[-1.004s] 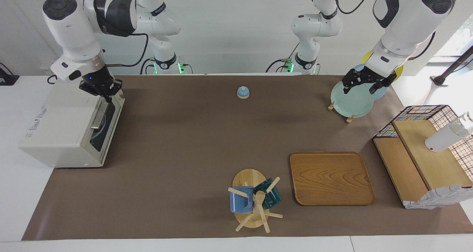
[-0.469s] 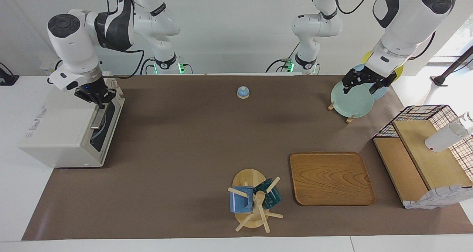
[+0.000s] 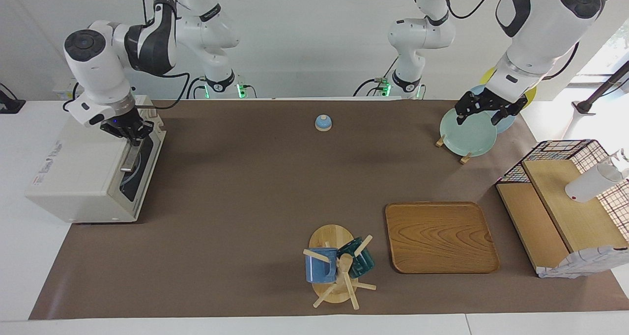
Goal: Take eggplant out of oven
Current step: 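Reach the right gripper into the open toaster oven toward the eggplant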
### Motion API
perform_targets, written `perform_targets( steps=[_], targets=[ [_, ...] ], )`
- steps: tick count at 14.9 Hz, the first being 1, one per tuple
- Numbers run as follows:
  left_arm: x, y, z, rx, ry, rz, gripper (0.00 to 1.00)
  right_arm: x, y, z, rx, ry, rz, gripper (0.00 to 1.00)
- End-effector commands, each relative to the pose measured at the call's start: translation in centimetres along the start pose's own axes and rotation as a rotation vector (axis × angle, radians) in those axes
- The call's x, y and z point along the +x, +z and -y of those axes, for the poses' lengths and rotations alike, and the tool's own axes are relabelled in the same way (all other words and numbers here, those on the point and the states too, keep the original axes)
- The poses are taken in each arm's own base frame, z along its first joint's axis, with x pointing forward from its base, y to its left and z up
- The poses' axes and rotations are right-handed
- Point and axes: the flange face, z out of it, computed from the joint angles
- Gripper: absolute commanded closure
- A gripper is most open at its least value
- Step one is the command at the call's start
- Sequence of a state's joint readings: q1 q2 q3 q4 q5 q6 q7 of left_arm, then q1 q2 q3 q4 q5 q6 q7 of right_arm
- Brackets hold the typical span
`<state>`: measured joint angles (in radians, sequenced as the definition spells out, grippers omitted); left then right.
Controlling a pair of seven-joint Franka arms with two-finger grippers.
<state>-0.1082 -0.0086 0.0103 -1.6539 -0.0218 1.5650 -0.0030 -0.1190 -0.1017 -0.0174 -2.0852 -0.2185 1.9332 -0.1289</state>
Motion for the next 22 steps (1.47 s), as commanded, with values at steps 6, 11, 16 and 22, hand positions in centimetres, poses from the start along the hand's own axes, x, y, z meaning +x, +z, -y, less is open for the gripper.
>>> perform_targets(
  steps=[6, 11, 16, 22],
  targets=[
    [-0.3, -0.3, 0.4, 0.018, 0.003, -0.013, 0.00, 1.6, 4.2, 4.7, 0.084, -0.021, -0.036, 1.00],
    [-0.3, -0.3, 0.4, 0.018, 0.003, -0.013, 0.00, 2.5, 9.7, 9.5, 0.109, -0.034, -0.098, 1.00],
    [-0.3, -0.3, 0.4, 0.018, 0.003, -0.013, 0.00, 2.5, 11.3, 11.9, 0.115, -0.014, -0.101, 1.00],
    [-0.3, -0.3, 0.4, 0.018, 0.003, -0.013, 0.00, 2.2, 11.7, 13.3, 0.153, 0.017, -0.085, 1.00]
  ],
)
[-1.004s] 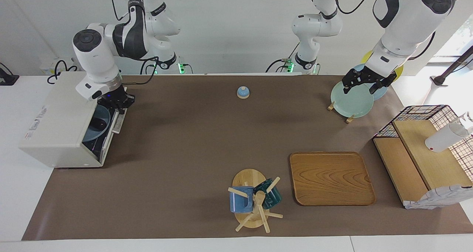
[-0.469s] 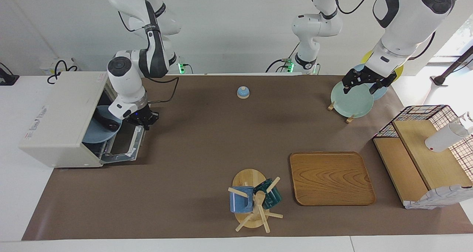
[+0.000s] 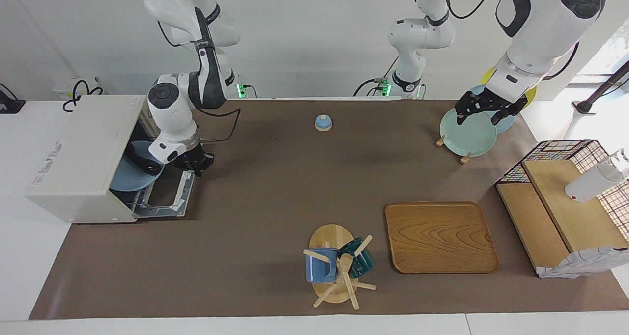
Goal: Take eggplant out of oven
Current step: 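Grasp the purple eggplant inside the oven with the right gripper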
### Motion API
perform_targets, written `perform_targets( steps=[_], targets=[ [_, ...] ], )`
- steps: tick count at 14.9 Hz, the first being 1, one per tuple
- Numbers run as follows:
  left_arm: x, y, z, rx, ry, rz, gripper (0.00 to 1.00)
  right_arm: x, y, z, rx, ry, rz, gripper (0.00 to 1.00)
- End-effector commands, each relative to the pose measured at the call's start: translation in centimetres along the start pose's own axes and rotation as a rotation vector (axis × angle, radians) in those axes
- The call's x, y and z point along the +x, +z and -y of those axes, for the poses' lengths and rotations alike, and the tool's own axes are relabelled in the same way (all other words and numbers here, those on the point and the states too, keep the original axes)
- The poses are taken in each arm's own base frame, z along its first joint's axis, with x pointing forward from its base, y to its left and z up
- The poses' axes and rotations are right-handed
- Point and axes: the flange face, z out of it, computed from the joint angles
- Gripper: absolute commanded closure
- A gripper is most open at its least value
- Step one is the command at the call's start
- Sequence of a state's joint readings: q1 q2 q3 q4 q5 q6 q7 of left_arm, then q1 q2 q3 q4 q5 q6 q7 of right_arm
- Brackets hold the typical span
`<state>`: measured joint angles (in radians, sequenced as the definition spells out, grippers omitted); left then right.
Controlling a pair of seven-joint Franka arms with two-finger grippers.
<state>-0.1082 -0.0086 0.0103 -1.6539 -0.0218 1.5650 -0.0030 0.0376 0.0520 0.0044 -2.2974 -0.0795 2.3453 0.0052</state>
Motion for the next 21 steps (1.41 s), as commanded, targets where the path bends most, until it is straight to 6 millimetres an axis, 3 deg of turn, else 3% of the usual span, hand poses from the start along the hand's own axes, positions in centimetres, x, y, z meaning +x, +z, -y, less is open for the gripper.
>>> perform_targets(
  steps=[1, 4, 7, 9, 11, 17, 19, 21],
  targets=[
    [-0.3, -0.3, 0.4, 0.018, 0.005, -0.013, 0.00, -0.2, -0.1, 2.1, 0.043, 0.023, -0.008, 1.00],
    [-0.3, -0.3, 0.4, 0.018, 0.003, -0.013, 0.00, -0.1, -0.6, 2.6, 0.049, 0.016, 0.012, 1.00],
    [-0.3, -0.4, 0.4, 0.018, 0.003, -0.014, 0.00, 1.1, -3.5, 2.1, 0.046, 0.013, 0.047, 1.00],
    [-0.3, -0.4, 0.4, 0.018, 0.003, -0.014, 0.00, 1.4, -4.9, 1.7, 0.032, 0.008, 0.072, 0.72],
    [-0.3, -0.3, 0.4, 0.018, 0.005, -0.011, 0.00, 1.4, -5.0, 1.2, -0.011, -0.019, 0.077, 0.45],
    [-0.3, -0.4, 0.4, 0.018, 0.003, -0.014, 0.00, -0.3, -6.9, -1.1, -0.076, -0.056, 0.133, 0.38],
    [-0.3, -0.3, 0.4, 0.018, 0.003, -0.013, 0.00, -1.0, -6.5, -3.4, -0.088, -0.050, 0.146, 0.37],
    [-0.3, -0.3, 0.4, 0.018, 0.005, -0.013, 0.00, -1.1, -6.4, -3.9, -0.088, -0.140, 0.143, 0.37]
  ],
)
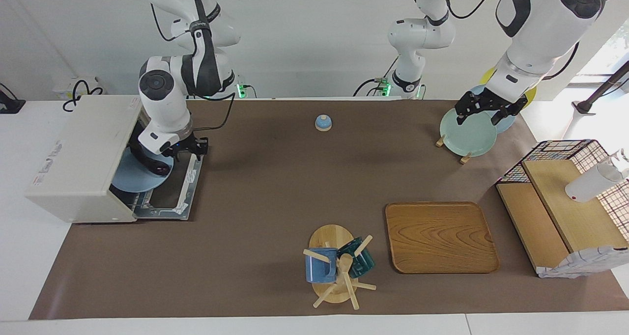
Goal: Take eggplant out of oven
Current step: 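Grasp the purple eggplant inside the oven with the right gripper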
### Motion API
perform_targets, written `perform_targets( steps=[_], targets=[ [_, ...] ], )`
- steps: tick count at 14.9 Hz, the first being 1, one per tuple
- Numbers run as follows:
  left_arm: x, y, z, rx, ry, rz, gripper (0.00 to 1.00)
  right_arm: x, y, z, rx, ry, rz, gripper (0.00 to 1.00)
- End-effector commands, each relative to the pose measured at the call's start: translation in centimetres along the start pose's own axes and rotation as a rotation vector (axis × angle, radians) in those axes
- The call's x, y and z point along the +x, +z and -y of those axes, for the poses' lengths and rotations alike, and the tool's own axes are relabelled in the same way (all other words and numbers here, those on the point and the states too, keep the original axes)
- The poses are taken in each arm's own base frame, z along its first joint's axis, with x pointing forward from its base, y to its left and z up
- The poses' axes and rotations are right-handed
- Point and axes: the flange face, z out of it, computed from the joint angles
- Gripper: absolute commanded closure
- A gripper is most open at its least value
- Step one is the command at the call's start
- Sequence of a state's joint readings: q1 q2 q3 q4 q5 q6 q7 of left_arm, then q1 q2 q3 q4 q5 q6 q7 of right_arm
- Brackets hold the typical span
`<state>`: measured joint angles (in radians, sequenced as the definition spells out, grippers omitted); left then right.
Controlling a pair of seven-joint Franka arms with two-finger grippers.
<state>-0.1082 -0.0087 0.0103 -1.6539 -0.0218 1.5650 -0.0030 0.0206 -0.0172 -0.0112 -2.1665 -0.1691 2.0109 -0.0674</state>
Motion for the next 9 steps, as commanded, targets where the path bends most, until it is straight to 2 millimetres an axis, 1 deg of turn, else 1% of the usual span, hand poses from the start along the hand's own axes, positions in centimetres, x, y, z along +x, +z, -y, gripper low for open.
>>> perform_targets(
  steps=[1, 5, 6, 8, 9],
  targets=[
    [-0.3, -0.4, 0.3, 0.018, 0.005, -0.014, 0.00, -0.9, 0.3, -1.3, -0.011, -0.070, 0.000, 0.37],
    [-0.3, -0.3, 0.4, 0.018, 0.005, -0.013, 0.00, -1.9, 2.2, -1.5, -0.007, -0.061, -0.026, 0.38],
    [-0.3, -0.4, 0.3, 0.018, 0.003, -0.014, 0.00, -2.2, 2.7, -1.8, -0.006, -0.075, -0.036, 0.42],
    [-0.3, -0.4, 0.3, 0.018, 0.003, -0.014, 0.00, -2.4, 3.0, -2.3, -0.006, -0.112, -0.044, 0.45],
    [-0.3, -0.3, 0.4, 0.018, 0.003, -0.011, 0.00, -2.6, 3.2, -2.4, -0.005, -0.110, -0.045, 0.50]
  ],
)
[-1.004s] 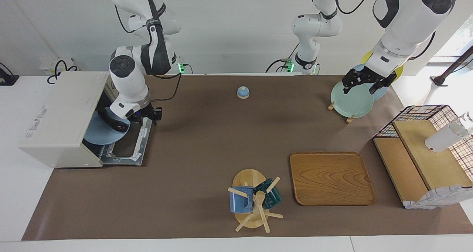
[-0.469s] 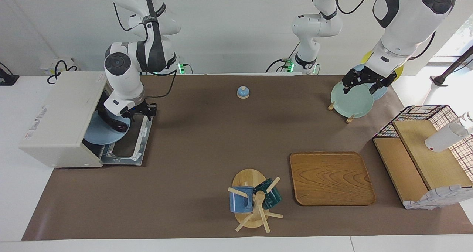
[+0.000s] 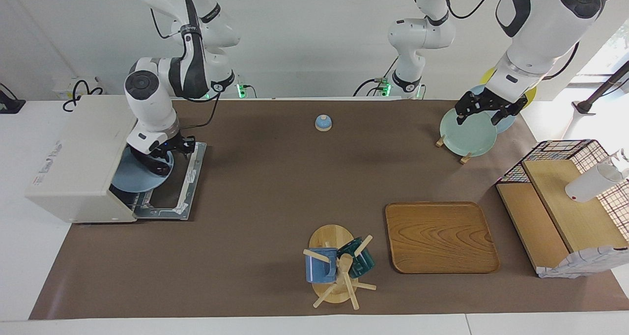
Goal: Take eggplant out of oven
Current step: 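Grasp the purple eggplant inside the oven with the right gripper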
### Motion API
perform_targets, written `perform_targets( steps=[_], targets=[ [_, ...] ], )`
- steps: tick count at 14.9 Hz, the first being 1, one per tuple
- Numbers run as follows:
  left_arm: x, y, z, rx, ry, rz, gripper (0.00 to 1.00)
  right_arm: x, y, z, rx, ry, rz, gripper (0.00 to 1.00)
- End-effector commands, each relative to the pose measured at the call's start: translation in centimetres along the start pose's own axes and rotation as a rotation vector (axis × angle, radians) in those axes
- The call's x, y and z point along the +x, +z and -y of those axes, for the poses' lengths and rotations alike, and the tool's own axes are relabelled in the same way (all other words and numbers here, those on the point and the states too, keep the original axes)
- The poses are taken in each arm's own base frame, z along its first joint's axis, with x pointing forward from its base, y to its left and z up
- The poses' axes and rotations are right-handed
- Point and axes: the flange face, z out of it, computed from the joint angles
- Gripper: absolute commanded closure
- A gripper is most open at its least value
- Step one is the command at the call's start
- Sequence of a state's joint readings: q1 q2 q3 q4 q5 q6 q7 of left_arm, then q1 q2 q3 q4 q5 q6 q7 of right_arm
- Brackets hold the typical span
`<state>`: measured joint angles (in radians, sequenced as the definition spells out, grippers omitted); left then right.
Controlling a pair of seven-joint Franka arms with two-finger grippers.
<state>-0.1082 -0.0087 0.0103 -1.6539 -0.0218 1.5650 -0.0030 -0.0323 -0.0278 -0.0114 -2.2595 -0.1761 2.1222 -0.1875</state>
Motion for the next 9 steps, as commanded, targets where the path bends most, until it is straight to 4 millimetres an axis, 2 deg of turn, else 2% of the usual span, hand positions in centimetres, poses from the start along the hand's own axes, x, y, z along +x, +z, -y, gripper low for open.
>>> perform_targets(
  steps=[1, 2, 3, 9],
  targets=[
    [-0.31, -0.40, 0.35, 0.018, 0.003, -0.014, 0.00, -1.46, 0.21, -0.42, -0.009, -0.026, -0.017, 0.63],
    [-0.31, -0.40, 0.27, 0.018, 0.005, -0.014, 0.00, -1.49, 0.20, -0.34, -0.009, -0.027, -0.017, 0.85],
    [-0.31, -0.40, 0.27, 0.018, 0.005, -0.014, 0.00, -1.49, 0.20, -0.34, -0.009, -0.029, -0.017, 1.00],
    [-0.31, -0.40, 0.35, 0.018, 0.003, -0.014, 0.00, -0.87, -0.57, -0.15, -0.047, -0.063, -0.012, 1.00]
  ],
)
